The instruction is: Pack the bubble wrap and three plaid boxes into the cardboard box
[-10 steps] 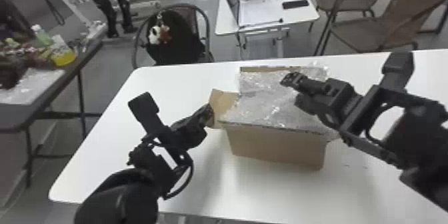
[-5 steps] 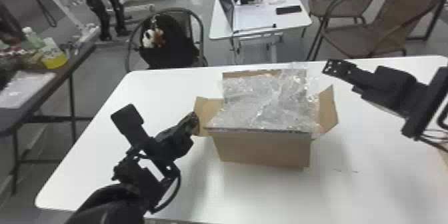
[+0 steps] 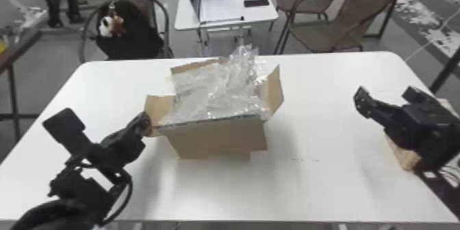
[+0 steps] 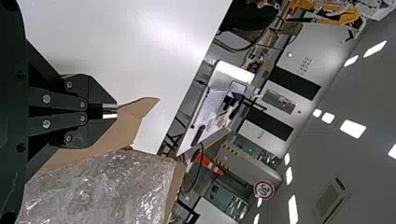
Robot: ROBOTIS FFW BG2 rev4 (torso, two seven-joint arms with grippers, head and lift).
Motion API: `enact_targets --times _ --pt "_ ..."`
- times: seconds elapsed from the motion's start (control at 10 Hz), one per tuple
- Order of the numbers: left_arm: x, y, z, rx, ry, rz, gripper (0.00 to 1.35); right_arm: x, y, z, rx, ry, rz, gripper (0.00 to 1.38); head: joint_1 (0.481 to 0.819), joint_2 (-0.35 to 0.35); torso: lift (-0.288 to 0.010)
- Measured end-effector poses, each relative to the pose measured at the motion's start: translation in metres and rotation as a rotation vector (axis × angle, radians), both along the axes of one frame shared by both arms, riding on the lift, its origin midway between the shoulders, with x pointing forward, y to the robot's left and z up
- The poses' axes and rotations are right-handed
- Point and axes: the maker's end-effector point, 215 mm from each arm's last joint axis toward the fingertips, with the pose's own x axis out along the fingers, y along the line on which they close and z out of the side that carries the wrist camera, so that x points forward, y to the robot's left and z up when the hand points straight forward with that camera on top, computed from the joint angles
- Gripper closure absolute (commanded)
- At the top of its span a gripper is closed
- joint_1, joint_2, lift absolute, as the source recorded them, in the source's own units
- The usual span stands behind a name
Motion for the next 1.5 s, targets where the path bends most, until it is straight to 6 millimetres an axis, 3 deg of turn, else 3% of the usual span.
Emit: enact_targets --times 0.2,0.5,0.7,1.1,1.5 --pt "-0.004 0.005 -0.002 0.002 -0.002 0.011 1.21 -0.015 0.01 -0.023 -0.031 -0.02 0.067 0.11 0.695 0.109 -0.174" --pt "-0.007 0.007 0.0 -0.009 -0.01 0.015 1.21 -0.044 -0.014 -0.072 -0.069 0.019 0.002 0.11 0.695 0.087 -0.174" --pt "-0.007 0.007 0.008 -0.008 -0.024 0.015 1.21 -0.054 -0.026 -0.094 -0.084 0.053 -0.027 0.11 0.695 0.076 -0.174" --pt "-0.007 0.005 0.015 -0.006 -0.036 0.01 1.21 -0.065 -0.039 -0.11 -0.122 0.069 -0.063 0.11 0.695 0.06 -0.174" --pt "-0.009 0.007 0.013 -0.004 -0.036 0.009 1.21 -0.076 -0.068 -0.12 -0.167 0.065 -0.145 0.12 0.695 0.03 -0.174"
